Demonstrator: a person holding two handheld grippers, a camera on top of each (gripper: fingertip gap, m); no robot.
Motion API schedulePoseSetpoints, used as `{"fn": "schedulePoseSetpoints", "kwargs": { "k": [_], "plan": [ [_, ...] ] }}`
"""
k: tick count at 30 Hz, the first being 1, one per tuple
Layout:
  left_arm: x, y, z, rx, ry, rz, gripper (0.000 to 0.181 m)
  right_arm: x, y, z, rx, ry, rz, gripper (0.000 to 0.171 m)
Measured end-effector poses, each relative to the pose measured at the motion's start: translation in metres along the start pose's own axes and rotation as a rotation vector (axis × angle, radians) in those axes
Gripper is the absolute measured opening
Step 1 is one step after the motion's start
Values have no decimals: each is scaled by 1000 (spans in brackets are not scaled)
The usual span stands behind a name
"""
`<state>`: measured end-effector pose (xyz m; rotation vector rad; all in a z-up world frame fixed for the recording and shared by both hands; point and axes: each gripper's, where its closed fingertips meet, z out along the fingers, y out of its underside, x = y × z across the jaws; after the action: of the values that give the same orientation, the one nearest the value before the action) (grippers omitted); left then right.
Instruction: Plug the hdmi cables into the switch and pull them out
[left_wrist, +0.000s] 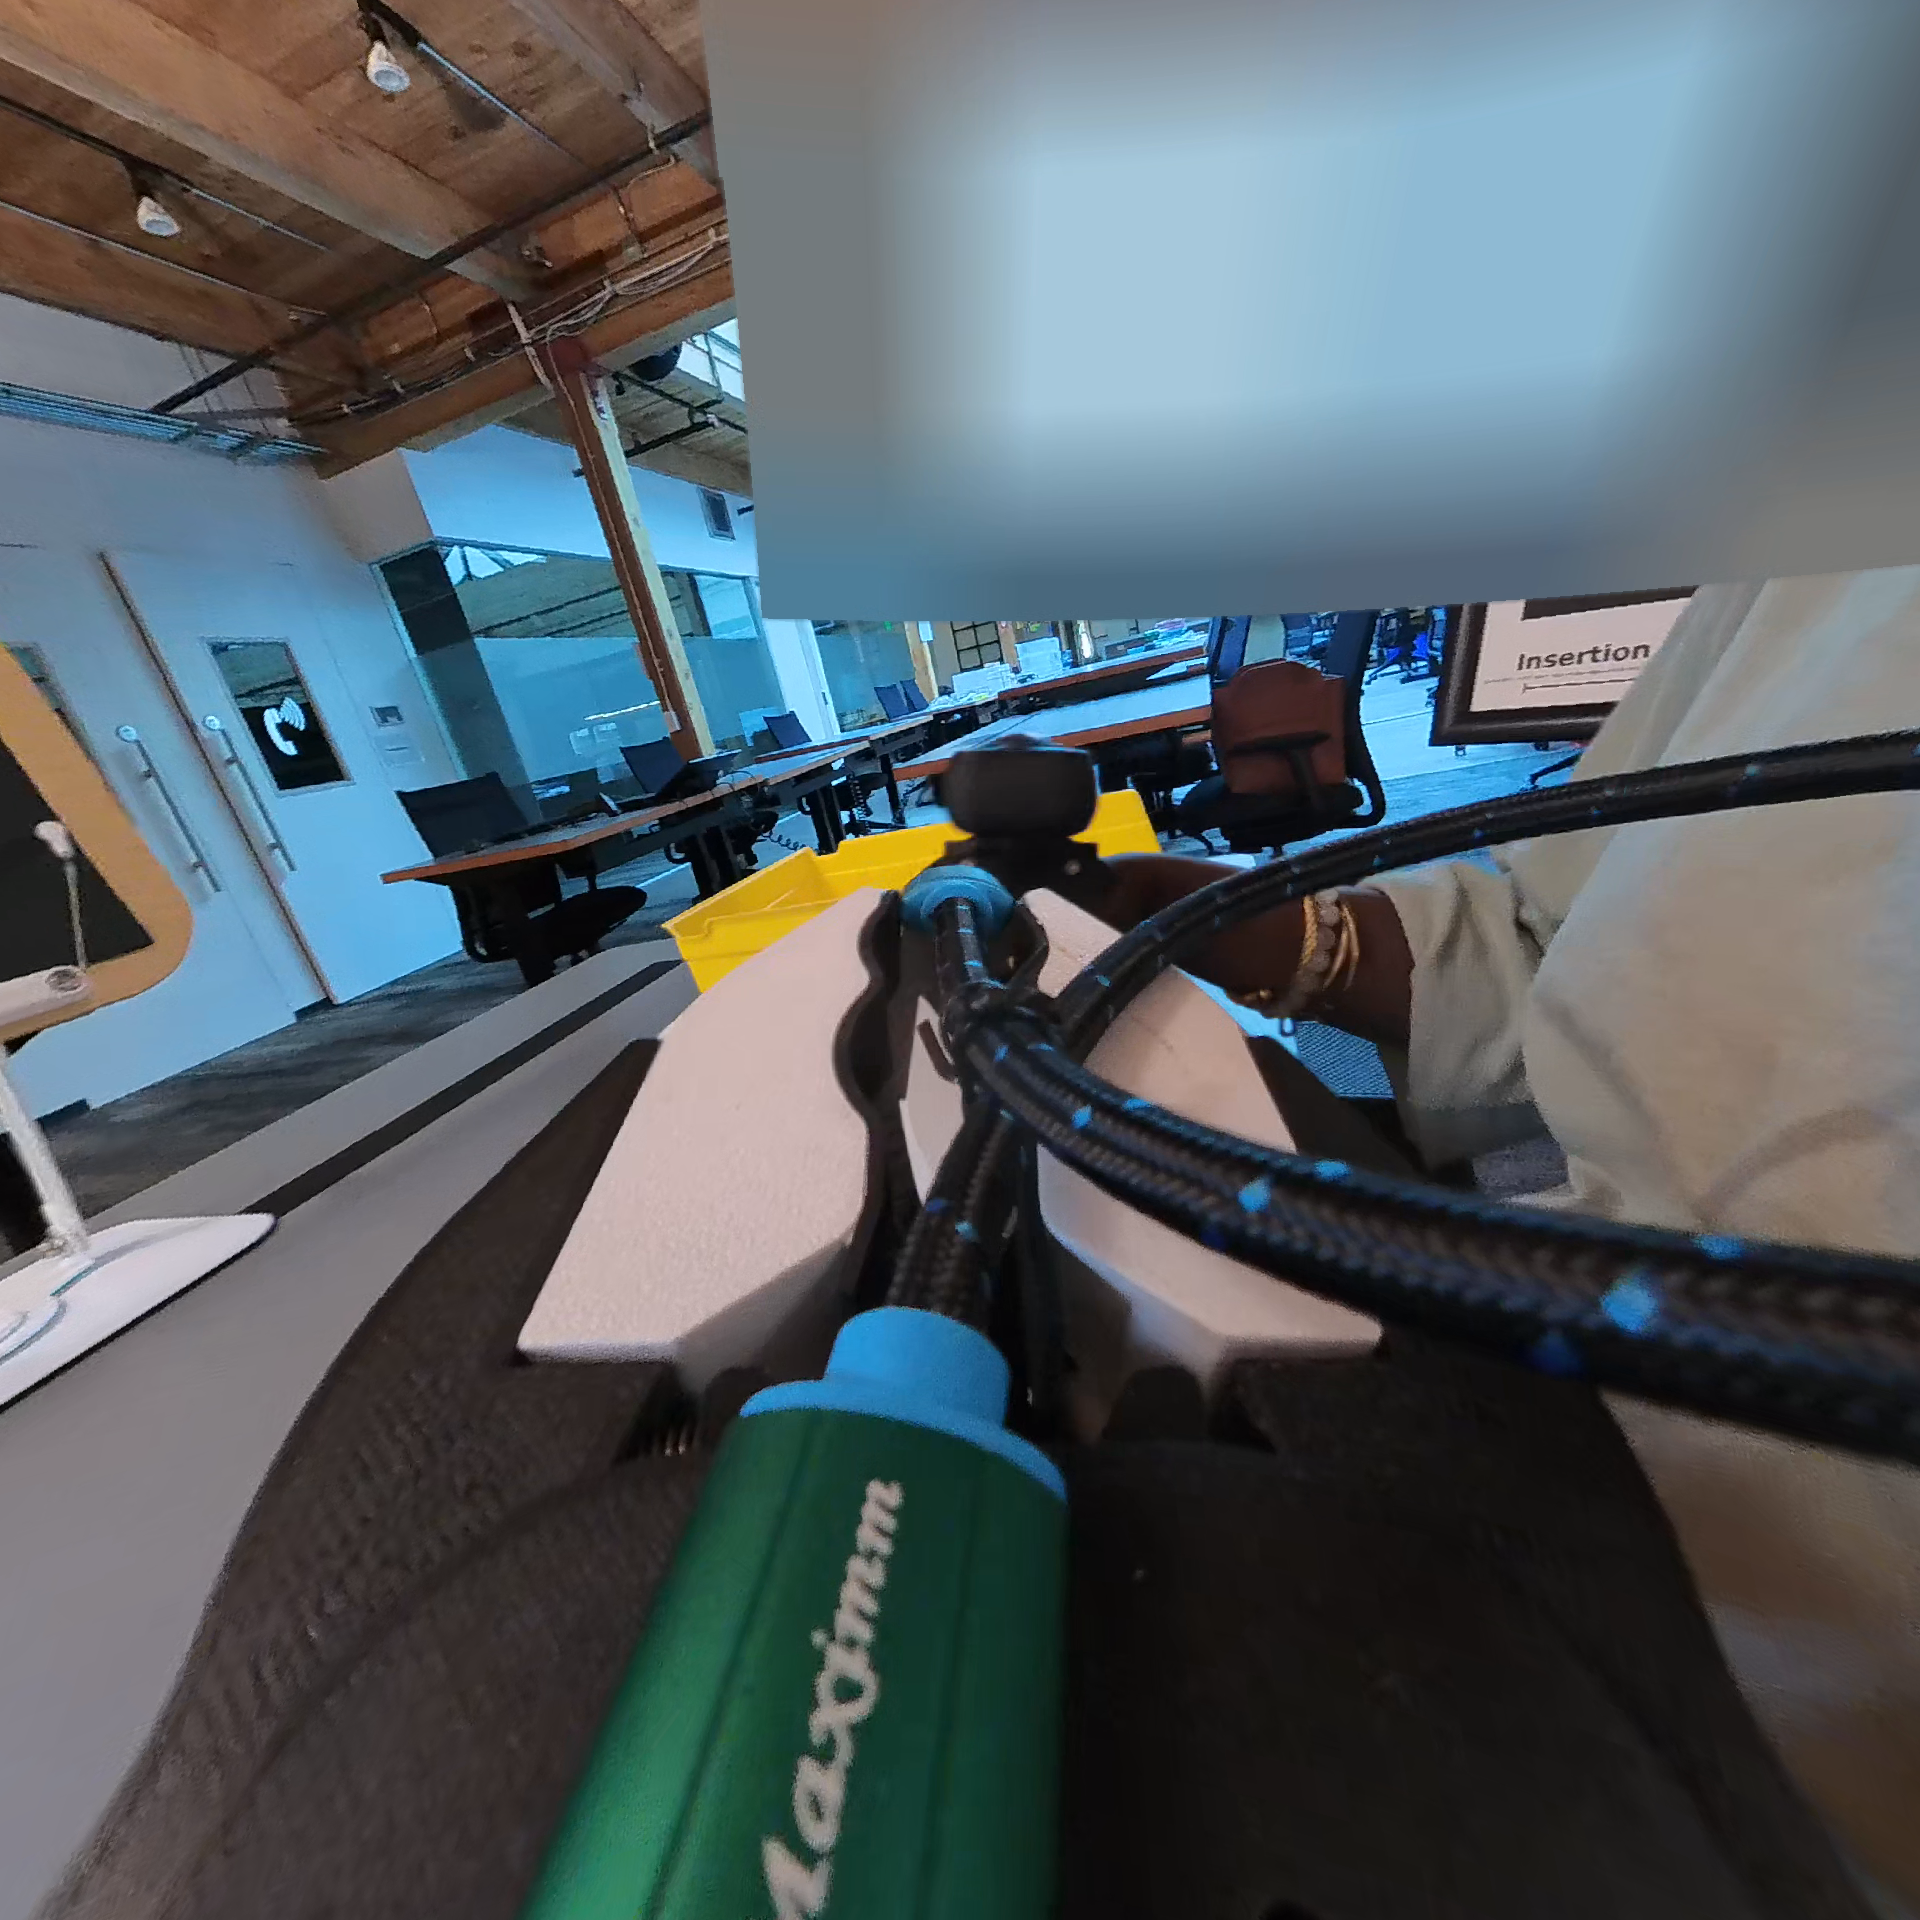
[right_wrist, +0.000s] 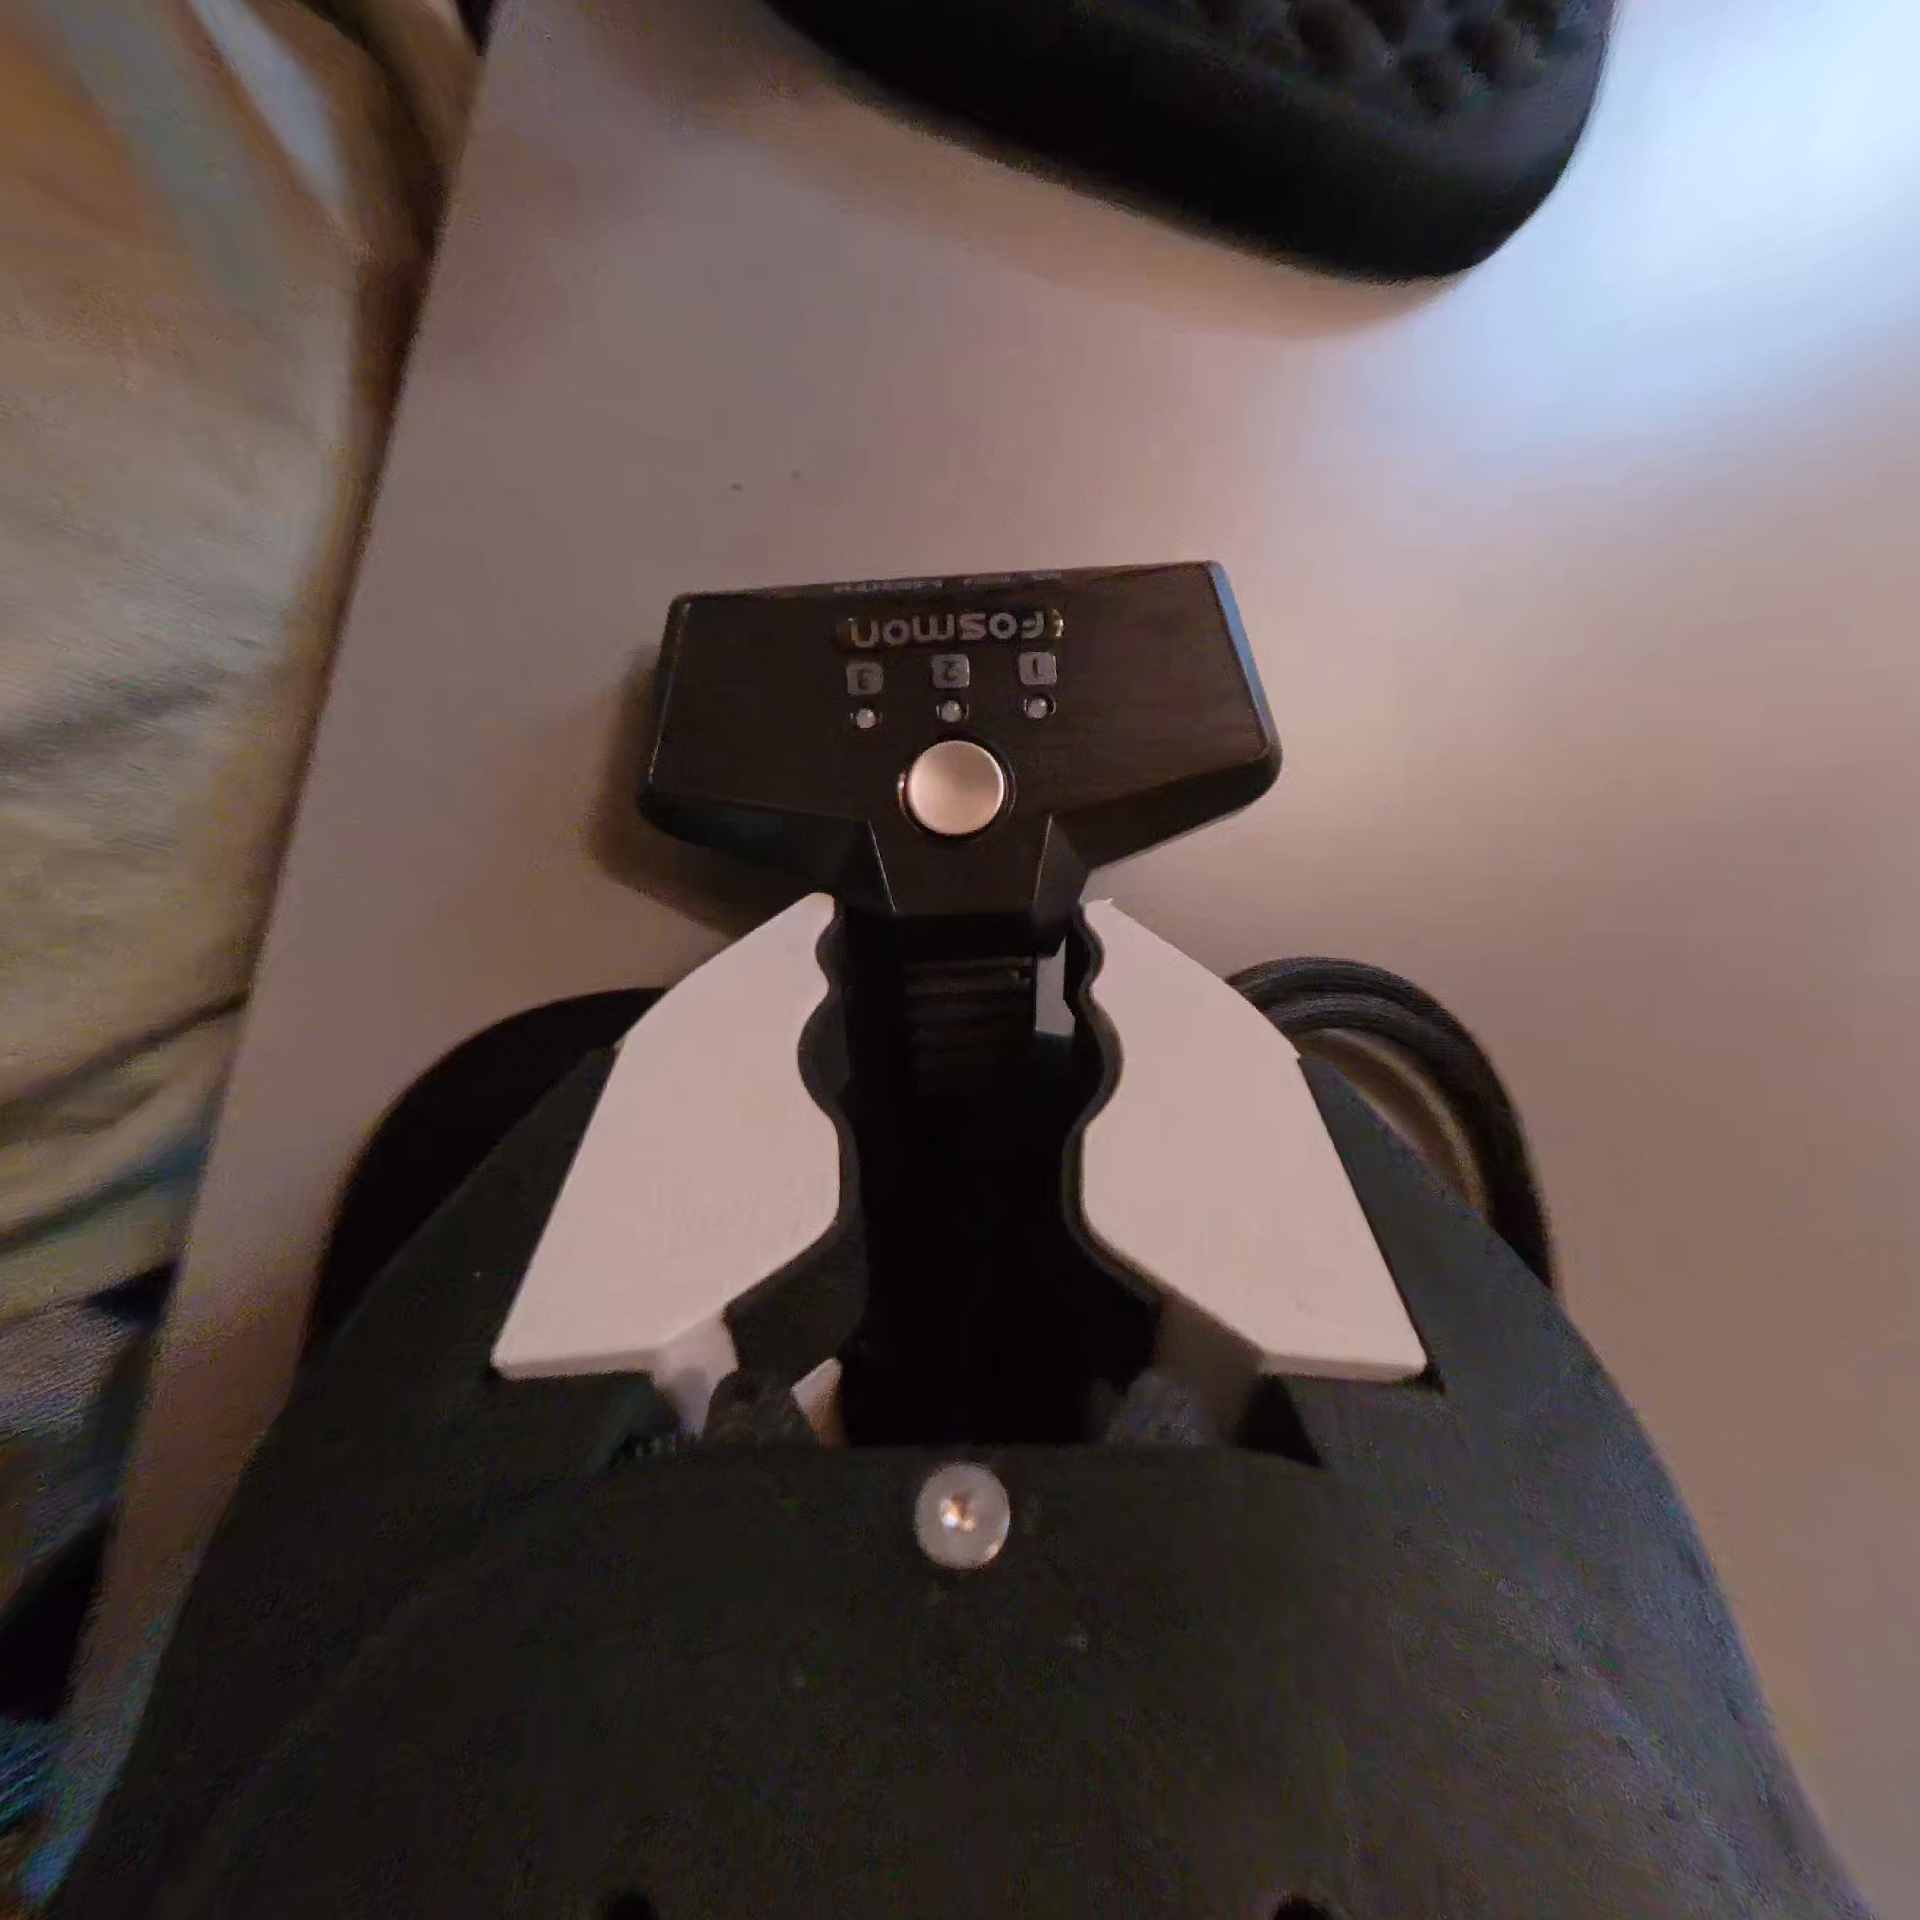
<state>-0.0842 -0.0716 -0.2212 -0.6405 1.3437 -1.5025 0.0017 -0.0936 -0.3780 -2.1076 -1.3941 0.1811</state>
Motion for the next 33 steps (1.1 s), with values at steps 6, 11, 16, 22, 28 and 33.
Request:
{"fn": "schedulePoseSetpoints", "kwargs": {
  "k": [6, 11, 16, 22, 28, 33],
  "plan": [
    [-12, 3, -5, -32, -80, 34, 20, 6, -41, -47, 493, 158, 29, 40],
    [4, 8, 9, -79, -37, 138, 21, -7, -56, -77, 714, 146, 62, 39],
    [21, 15, 21, -119, 25, 228, 22, -10, -56, -80, 750, 136, 94, 39],
    [25, 25, 21, -153, 64, 213, 21, -13, -55, -77, 735, 128, 89, 39],
    [32, 34, 20, -229, 120, 208, 21, -20, -51, -66, 643, 77, 67, 39],
    [35, 42, 21, -267, 146, 156, 21, -20, -50, -64, 625, 81, 63, 40]
  ]
}}
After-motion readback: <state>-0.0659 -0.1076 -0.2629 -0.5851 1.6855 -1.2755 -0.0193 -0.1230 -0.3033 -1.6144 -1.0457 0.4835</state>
